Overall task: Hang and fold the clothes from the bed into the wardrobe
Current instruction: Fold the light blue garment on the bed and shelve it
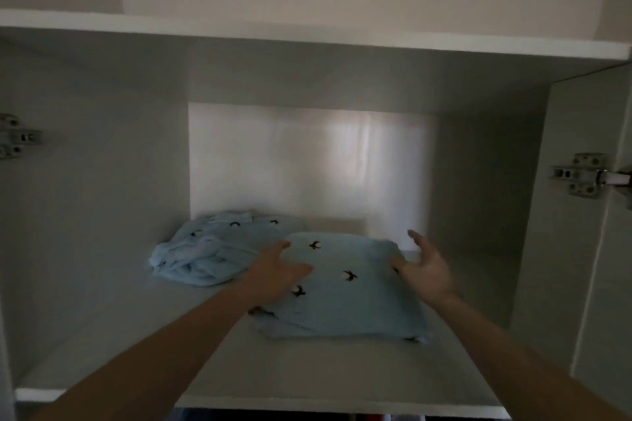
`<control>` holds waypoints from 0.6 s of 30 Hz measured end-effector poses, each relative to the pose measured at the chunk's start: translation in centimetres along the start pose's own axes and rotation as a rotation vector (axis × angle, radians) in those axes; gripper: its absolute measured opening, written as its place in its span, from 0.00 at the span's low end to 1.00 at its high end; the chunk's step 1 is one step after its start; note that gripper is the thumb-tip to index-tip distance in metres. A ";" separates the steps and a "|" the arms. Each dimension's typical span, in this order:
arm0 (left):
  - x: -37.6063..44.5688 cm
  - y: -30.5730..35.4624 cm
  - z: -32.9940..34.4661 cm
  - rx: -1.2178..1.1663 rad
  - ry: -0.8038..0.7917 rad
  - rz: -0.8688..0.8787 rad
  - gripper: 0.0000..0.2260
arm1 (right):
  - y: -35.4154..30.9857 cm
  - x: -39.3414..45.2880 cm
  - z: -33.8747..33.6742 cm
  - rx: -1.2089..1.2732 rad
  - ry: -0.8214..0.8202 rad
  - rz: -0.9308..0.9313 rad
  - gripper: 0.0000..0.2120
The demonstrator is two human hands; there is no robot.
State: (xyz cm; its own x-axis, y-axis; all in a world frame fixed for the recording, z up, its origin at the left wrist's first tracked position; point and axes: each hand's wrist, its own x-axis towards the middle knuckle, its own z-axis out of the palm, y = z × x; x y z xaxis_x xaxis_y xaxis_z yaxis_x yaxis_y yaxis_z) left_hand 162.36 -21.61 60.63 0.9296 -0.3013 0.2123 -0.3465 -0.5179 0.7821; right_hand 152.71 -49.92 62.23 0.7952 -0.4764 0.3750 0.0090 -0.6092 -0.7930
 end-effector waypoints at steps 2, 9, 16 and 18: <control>-0.7 -2.6 2.1 0.275 -0.078 0.123 0.44 | 2.3 -1.1 2.4 -0.102 -0.146 -0.135 0.36; 1.6 -5.2 6.0 0.517 -0.130 0.235 0.44 | 7.7 -0.8 8.8 -0.546 -0.163 -0.176 0.45; 6.4 -5.1 8.6 0.604 -0.054 0.303 0.39 | 9.5 2.7 10.4 -0.567 -0.079 -0.153 0.42; 7.7 -5.1 9.1 0.561 -0.061 0.275 0.39 | 9.8 3.8 10.8 -0.582 -0.080 -0.140 0.41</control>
State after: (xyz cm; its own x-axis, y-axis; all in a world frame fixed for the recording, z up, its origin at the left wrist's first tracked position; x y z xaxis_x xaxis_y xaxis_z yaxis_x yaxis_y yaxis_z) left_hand 170.17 -28.60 52.94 0.7941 -0.5195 0.3156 -0.6003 -0.7514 0.2738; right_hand 162.35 -50.83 50.66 0.8539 -0.3308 0.4017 -0.1981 -0.9204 -0.3370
